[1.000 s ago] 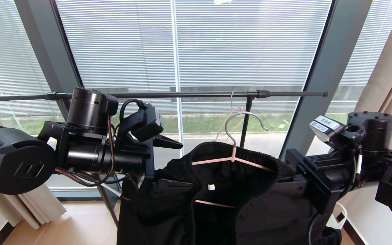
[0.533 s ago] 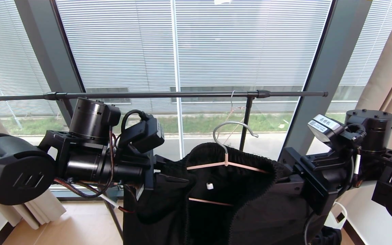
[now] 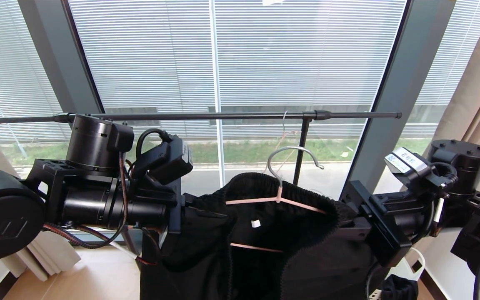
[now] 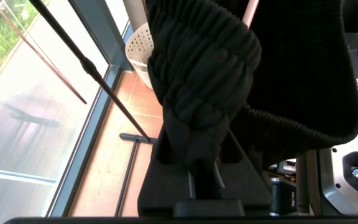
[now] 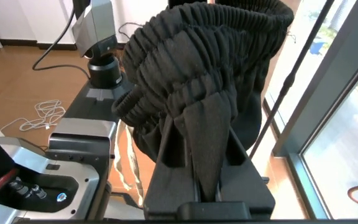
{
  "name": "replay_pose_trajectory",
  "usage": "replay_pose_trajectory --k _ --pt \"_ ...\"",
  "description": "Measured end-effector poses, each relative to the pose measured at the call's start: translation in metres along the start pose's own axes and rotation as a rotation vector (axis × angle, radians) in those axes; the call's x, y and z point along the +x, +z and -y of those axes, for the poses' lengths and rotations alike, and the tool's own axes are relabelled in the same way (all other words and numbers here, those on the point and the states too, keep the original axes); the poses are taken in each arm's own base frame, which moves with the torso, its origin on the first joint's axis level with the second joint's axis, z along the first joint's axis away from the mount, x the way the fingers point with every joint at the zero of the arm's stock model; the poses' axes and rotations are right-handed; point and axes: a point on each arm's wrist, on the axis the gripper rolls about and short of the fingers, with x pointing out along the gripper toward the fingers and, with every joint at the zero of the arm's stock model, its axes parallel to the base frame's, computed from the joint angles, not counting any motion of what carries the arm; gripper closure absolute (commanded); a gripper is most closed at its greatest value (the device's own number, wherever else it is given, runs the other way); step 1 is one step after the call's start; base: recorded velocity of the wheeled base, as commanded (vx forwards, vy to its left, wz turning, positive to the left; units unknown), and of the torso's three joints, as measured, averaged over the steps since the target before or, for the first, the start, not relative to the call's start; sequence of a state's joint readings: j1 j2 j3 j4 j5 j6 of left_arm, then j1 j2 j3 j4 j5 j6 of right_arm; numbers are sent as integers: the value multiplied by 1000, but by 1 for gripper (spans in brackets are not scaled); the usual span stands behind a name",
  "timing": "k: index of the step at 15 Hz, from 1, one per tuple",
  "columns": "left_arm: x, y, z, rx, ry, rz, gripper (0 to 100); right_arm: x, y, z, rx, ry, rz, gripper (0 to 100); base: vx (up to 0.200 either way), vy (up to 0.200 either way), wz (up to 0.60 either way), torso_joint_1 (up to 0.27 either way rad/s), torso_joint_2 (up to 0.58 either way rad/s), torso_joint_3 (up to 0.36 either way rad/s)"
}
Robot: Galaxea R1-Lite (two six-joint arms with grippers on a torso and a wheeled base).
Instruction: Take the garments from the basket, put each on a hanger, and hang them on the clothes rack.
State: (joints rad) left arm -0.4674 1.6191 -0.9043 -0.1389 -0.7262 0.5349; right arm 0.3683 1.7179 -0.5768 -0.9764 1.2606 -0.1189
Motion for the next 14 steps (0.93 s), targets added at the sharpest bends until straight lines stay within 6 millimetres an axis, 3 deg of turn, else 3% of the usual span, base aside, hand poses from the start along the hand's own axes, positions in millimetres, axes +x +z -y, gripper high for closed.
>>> replay_pose_trajectory --k 1,2,9,14 --pt "-1 0 1 -2 2 1 100 0 -4 -1 6 0 -2 100 0 0 0 0 0 0" --pt "-3 1 2 0 4 2 100 0 -7 -1 14 0 -5 0 0 0 0 0 0 0" --pt "-9 -1 7 -8 15 0 100 -4 -8 0 -9 -52 -11 0 0 0 0 0 0 0" --pt "-16 -2 6 -69 57 -4 100 -12 -8 -1 -120 -115 1 0 0 0 0 0 0 0"
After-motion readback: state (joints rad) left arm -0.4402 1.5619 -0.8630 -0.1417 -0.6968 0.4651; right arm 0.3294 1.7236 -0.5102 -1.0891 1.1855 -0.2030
